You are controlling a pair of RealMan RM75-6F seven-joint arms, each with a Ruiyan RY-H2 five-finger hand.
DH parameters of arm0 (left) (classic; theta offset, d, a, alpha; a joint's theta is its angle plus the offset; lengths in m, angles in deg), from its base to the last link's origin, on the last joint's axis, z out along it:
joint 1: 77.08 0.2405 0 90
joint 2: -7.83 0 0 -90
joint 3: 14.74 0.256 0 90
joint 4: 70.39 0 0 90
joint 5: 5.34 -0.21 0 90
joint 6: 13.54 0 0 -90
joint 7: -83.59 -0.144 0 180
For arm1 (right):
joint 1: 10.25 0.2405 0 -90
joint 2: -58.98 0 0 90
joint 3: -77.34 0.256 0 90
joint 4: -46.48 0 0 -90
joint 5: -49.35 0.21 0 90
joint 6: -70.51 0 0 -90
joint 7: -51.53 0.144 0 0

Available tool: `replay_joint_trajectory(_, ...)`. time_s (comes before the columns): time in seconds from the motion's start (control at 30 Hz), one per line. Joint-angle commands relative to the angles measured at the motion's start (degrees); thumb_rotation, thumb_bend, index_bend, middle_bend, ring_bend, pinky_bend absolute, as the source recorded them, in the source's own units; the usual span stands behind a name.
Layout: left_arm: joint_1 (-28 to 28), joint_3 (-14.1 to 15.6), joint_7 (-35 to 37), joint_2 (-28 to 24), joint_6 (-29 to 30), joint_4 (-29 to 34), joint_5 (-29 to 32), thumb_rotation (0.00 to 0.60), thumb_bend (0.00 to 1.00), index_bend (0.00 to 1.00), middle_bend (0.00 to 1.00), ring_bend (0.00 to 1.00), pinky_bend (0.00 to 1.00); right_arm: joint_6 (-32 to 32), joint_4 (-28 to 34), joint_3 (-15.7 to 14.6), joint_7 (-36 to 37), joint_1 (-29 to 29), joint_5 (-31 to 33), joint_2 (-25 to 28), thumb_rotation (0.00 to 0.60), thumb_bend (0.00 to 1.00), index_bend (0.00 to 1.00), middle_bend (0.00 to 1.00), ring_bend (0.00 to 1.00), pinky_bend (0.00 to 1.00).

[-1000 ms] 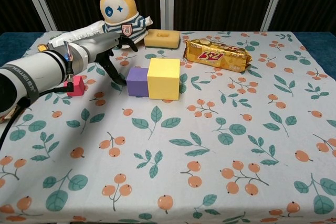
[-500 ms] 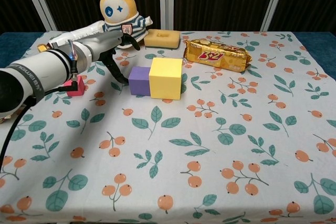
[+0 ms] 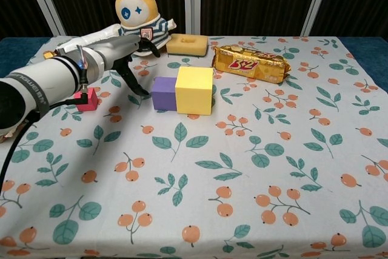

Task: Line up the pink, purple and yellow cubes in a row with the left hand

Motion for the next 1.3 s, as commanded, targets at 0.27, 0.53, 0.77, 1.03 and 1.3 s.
replay_joint_trajectory(0.27, 6.08, 2.64, 0.72, -11.61, 0.93, 14.17, 0.23, 0.6, 0.18, 0.27, 0.14, 0.12, 0.21, -0.07, -0.17, 0.0, 0.35, 0.52, -1.21, -0.33, 0.6, 0.16, 0.04, 0.2, 0.13, 0.23)
replay_joint_trajectory(0.53, 10.29, 6.75, -1.99, -15.88, 3.92, 19.84, 2.64, 0.6, 0.17, 0.37, 0.14, 0.12, 0.21, -0.25, -0.34, -0.2, 0.66, 0.82, -2.28, -0.49, 0.6, 0.16, 0.03, 0.2, 0.13, 0.23)
replay_joint_trajectory(0.77, 11.35, 7.02, -2.05, -15.71, 4.0, 18.66, 5.63, 0.6, 0.19, 0.39, 0.14, 0.12, 0.21, -0.31, -0.28, -0.26, 0.75, 1.11, -2.84, -0.64, 0.6, 0.16, 0.04, 0.2, 0.13, 0.23)
replay_joint_trajectory(1.03, 10.46, 5.35, -1.71, -14.55, 2.34, 15.95, 8.91, 0.6, 0.24, 0.42, 0.13, 0.12, 0.22, -0.28, -0.5, -0.24, 0.97, 1.2, -2.67, -0.64, 0.6, 0.16, 0.04, 0.2, 0.13, 0.23)
replay_joint_trajectory(1.3, 9.86, 5.2, -2.04, -13.45, 1.41, 14.1, 10.4, 0.6, 0.28, 0.48, 0.16, 0.12, 0.22, -0.08, -0.91, -0.32, 1.37, 1.24, -2.41, -0.8, 0.6, 0.16, 0.04, 0.2, 0.13, 0.23)
